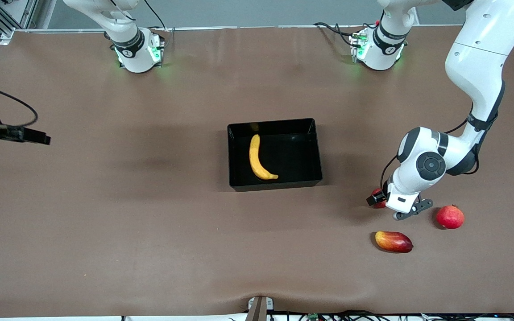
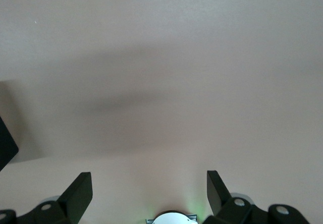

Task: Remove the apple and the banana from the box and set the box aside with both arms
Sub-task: 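Lower the apple beside the plum and open the left gripper, then reach the left gripper into the box and grasp the yellow banana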

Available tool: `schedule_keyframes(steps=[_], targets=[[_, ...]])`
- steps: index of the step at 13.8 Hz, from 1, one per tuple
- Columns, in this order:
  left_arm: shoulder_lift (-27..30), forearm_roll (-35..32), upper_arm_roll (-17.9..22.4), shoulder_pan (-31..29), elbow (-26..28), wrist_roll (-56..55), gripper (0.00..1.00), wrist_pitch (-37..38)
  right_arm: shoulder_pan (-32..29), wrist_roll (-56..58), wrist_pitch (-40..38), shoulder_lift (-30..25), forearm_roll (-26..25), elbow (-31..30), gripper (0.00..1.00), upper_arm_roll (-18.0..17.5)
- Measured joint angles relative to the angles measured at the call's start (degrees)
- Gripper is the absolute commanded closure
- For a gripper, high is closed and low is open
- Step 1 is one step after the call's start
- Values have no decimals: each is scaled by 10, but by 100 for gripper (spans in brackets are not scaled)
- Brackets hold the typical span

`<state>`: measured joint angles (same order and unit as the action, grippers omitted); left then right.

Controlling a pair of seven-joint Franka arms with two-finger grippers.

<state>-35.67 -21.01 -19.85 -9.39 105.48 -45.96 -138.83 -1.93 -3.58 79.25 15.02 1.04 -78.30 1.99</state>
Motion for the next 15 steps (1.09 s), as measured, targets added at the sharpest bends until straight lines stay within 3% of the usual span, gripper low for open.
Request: schedule_keyframes(steps=[3,6,9,15], targets=[[27,0,-38,0,-22,-5,0,63,-2,0,-1,-1,0,6,0,4],[57,0,-116,3,-72,-22,0,159,-4,0,-2,0,0,6,0,7],[62,0,-184,20,-88,-63,0,183,-5,0,-2,1,0,6,0,7],[2,-20,-178,191,-142,-188,0,182,-12,0,8,2,5,6,0,8]])
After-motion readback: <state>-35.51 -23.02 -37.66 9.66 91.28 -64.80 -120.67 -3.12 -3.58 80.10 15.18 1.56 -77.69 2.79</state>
